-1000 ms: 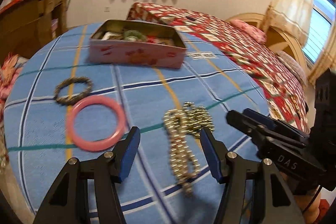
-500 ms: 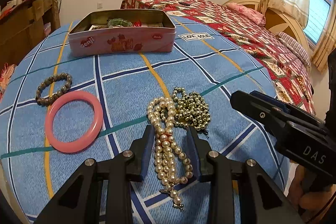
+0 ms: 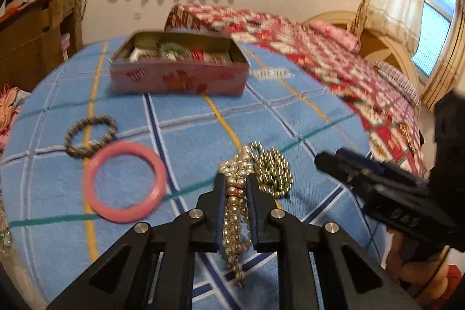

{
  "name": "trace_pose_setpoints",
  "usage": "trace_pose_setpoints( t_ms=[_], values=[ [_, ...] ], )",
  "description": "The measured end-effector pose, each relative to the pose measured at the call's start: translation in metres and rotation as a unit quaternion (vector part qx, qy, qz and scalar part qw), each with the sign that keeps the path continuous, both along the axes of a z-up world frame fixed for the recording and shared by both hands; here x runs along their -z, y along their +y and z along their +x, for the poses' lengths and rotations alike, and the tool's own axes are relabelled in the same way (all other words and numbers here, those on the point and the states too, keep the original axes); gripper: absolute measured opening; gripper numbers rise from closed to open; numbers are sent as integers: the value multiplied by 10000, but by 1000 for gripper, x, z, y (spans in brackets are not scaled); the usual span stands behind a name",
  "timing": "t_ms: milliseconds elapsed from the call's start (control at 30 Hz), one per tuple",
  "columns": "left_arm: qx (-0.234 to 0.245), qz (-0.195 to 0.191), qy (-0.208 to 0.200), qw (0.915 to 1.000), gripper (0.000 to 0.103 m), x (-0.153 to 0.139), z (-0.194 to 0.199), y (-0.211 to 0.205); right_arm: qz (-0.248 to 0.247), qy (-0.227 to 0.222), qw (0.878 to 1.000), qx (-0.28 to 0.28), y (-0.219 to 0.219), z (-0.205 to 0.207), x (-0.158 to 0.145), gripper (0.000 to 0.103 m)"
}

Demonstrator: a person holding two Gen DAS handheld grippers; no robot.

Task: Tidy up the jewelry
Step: 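Grasp the gold bead chain with the right tool while the left tool lifts the pearls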

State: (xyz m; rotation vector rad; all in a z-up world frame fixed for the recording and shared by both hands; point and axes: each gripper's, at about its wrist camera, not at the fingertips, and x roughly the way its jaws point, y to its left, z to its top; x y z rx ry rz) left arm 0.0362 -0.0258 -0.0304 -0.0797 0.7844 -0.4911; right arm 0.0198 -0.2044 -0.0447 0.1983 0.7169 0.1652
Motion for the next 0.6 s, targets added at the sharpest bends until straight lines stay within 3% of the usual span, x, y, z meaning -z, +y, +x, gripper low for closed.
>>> trace_pose_setpoints(
  t_ms=[267, 600],
  values=[
    [-436, -139, -381, 9982, 13, -29, 2, 38, -224, 163, 9987, -438, 25, 12, 4, 56],
    [-803, -192, -394, 9958, 13, -27, 8, 65, -652, 554, 9933, -778, 57, 35, 19, 58]
  ],
)
